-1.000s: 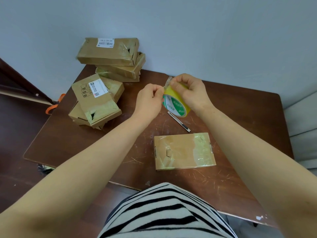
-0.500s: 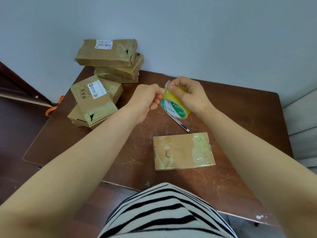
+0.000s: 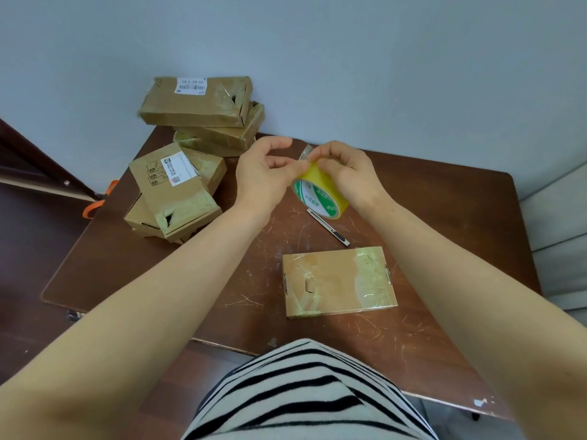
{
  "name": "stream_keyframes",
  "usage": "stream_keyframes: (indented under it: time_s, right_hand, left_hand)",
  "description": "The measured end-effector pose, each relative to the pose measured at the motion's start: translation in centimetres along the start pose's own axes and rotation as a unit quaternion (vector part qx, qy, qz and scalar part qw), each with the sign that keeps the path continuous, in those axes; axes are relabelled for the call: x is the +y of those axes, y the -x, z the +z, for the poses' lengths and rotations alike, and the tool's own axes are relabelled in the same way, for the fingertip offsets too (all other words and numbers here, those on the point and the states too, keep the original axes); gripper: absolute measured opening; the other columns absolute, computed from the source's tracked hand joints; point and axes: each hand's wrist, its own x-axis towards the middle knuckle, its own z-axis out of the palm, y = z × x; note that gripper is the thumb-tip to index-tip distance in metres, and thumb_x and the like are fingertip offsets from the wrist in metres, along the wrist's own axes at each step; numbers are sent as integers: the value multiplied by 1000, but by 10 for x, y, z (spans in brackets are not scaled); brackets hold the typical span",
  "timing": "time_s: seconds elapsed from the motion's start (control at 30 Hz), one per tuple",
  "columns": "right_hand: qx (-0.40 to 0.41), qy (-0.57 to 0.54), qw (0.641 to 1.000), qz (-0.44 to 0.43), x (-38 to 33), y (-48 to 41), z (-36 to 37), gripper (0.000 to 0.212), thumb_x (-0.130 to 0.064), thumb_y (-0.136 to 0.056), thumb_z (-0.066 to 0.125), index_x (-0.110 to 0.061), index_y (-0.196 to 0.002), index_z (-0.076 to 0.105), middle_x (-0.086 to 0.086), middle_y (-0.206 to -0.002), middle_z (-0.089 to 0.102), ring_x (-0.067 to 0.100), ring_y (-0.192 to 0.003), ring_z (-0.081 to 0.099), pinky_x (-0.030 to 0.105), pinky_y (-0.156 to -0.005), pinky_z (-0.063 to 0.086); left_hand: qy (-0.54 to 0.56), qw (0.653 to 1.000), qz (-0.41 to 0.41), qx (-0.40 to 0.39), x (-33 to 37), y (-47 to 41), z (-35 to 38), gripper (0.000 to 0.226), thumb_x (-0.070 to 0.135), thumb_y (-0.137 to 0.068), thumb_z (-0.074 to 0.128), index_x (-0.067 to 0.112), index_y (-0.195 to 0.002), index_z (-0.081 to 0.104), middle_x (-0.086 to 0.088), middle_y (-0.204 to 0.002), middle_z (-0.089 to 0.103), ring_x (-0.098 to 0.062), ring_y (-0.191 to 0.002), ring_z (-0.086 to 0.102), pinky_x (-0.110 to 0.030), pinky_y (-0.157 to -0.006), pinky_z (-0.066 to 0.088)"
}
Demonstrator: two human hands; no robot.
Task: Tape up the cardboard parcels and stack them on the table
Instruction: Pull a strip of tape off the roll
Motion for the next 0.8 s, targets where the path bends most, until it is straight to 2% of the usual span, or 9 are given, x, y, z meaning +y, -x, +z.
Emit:
stream_keyframes:
  time_s: [0.1,0.2,0.27,0.37,0.43,0.6,0.67,0.73,0.8]
  right_hand:
    - [-4,0,1000,-2,-1,0,0,26,-20,-80,47,-39,-78,65,-8,-97,68,20,-95,63,48,-87,51]
    - [-8,-4,1000,-7,0,0,-1,24,-18,-83,48,-36,-83,64,-4,-99,68,20,-94,63,45,-86,52]
    - [-14,-13,1000,-11,0,0,-1,25,-14,-87,49,-35,-85,64,-2,-100,67,18,-92,63,37,-80,54]
    - [-21,-30,999,-11,0,2,-2,23,-10,-88,52,-29,-92,64,0,-101,68,13,-87,63,26,-73,51]
    - [-27,-35,999,-5,-1,2,-2,20,-10,-89,53,-23,-99,65,2,-105,68,15,-90,64,27,-76,52]
    - [-39,-21,999,-1,-3,2,-3,22,-14,-91,55,-20,-111,62,3,-114,65,18,-102,63,36,-90,52]
    - [-38,-13,999,-9,-2,3,-1,27,-16,-92,57,-20,-118,60,2,-116,64,18,-103,62,40,-93,51]
    - [-39,-26,999,-24,1,5,3,42,-17,-91,60,-23,-132,50,1,-113,64,17,-102,62,40,-94,50]
    - [-48,-92,995,-6,5,6,3,73,-18,-89,63,-31,-149,23,6,-102,69,17,-93,66,33,-86,53]
  left_hand:
    - [38,997,-58,-35,3,-2,1,13,10,-83,70,15,-95,70,14,-56,60,5,-44,50,-10,-41,35]
    - [48,997,-43,-49,1,-3,2,9,11,-83,72,14,-92,73,17,-52,58,5,-44,49,-9,-42,34]
    - [31,999,2,-31,-1,-4,0,12,11,-83,72,12,-95,73,11,-64,64,6,-51,54,-9,-50,41]
    - [-19,998,51,-24,-4,-8,-1,13,13,-84,71,13,-97,74,3,-82,69,-8,-78,63,-25,-74,51]
    - [-68,994,78,-22,-5,-13,-3,12,17,-84,71,15,-95,75,12,-81,64,-9,-78,60,-27,-75,49]
    - [-77,993,85,-30,-6,-18,-4,13,20,-84,72,33,-82,71,19,-68,66,8,-63,59,-19,-65,46]
    - [-86,992,89,-25,-6,-20,-5,14,22,-84,71,34,-79,70,21,-65,64,9,-62,58,-18,-66,45]
    - [-92,991,97,-21,-6,-22,-4,12,22,-85,70,32,-80,70,20,-68,63,8,-65,57,-20,-71,48]
    - [-103,989,107,-11,-7,-23,-6,11,22,-86,68,30,-81,70,20,-69,62,9,-65,56,-20,-74,48]
